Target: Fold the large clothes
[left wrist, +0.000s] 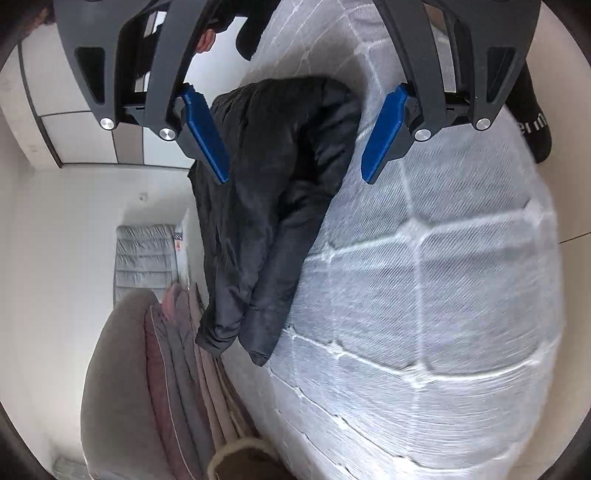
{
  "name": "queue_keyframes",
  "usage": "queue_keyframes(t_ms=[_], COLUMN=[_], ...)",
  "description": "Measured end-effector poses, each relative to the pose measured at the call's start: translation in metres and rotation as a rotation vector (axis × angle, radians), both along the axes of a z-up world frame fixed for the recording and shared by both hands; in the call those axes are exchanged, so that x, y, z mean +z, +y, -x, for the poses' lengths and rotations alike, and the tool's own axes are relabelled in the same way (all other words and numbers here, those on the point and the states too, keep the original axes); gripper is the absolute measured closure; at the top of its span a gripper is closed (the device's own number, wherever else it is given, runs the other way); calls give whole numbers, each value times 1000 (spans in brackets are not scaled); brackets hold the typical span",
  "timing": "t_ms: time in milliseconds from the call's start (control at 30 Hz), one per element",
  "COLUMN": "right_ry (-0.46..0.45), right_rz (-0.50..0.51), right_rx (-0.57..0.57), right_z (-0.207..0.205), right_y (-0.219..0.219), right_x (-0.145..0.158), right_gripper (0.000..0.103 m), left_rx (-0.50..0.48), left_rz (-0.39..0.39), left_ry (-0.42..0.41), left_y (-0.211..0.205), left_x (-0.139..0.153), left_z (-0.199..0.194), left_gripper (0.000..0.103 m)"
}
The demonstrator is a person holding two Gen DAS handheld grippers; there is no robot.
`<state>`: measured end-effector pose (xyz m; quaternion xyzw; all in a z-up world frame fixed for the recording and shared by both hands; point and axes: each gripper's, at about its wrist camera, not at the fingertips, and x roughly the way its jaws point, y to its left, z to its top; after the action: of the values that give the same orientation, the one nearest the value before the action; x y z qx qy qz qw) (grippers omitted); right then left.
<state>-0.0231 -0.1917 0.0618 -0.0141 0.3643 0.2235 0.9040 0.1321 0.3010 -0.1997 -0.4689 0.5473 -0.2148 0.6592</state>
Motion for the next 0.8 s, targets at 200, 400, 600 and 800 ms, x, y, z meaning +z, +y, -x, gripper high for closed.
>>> queue_keyframes(t_ms=[200,400,600,800], right_ry=[-261,-305,-173,-13], right_rz=[446,638,491,264], right_rx=[119,182,41,-265], right_z=[28,28,3,-28], right_y=[108,159,107,-18], right_x=[-18,-58,-54,-34], right_gripper=[11,11,11,11], left_rx=[-95,-149,-200,-200], left_rz=[72,128,87,41], left_ry=[23,-25,-48,-42], left_y=[-30,-41,-62,-77], left_x=[-15,-7,3,2], left_z=[-33,-45,-48,-46], left_gripper=[33,27,51,87])
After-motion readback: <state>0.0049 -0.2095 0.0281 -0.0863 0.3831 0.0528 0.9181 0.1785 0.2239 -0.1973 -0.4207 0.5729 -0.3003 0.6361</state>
